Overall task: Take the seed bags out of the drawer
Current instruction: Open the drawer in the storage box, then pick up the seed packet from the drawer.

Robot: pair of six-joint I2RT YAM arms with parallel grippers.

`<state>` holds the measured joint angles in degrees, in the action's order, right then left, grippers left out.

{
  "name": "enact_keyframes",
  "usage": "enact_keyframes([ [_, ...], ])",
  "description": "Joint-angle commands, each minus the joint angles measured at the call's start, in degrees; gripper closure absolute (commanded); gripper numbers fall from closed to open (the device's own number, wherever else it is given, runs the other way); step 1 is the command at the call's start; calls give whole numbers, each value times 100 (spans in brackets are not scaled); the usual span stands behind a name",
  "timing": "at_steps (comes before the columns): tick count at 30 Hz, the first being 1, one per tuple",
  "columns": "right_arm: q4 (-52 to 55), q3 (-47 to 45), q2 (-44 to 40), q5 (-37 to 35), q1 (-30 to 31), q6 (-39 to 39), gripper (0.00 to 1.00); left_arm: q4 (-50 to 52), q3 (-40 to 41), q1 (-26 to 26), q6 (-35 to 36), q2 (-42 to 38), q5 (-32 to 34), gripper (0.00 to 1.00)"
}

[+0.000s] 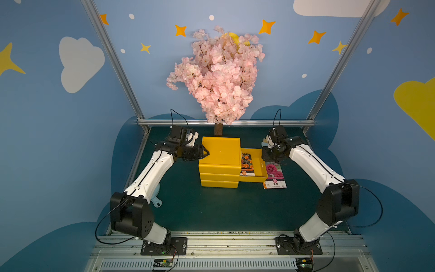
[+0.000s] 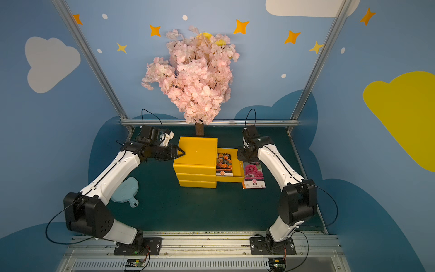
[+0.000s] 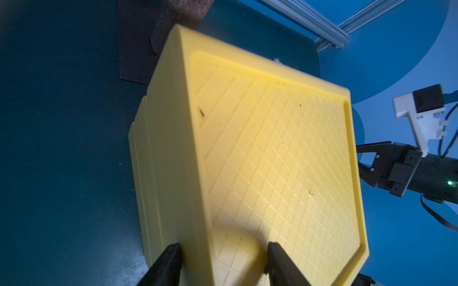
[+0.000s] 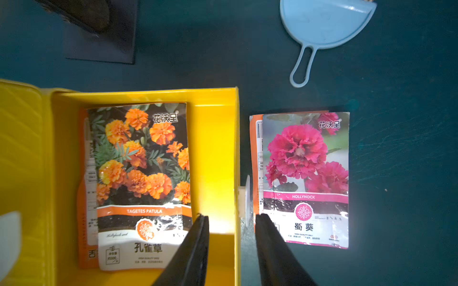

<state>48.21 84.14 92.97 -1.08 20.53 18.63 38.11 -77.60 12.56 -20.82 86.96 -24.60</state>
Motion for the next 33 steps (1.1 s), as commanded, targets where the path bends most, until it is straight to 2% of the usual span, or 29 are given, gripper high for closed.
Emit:
enact_keyframes([
  [1, -54, -3, -382, 147, 127, -69, 64, 338, 140, 73, 87, 234, 174, 43],
  [7, -332, -54, -295, 837, 347, 214, 66, 320, 153, 79, 80, 220, 163, 43],
  [12, -500, -81, 44, 1003, 539, 359, 65, 322, 175, 79, 95, 214, 171, 43],
  [19, -593, -82, 538, 938, 623, 420, 55, 338, 184, 77, 96, 220, 131, 43],
  [33, -637, -26, 1113, 636, 643, 395, 47, 351, 182, 80, 110, 253, 105, 43],
])
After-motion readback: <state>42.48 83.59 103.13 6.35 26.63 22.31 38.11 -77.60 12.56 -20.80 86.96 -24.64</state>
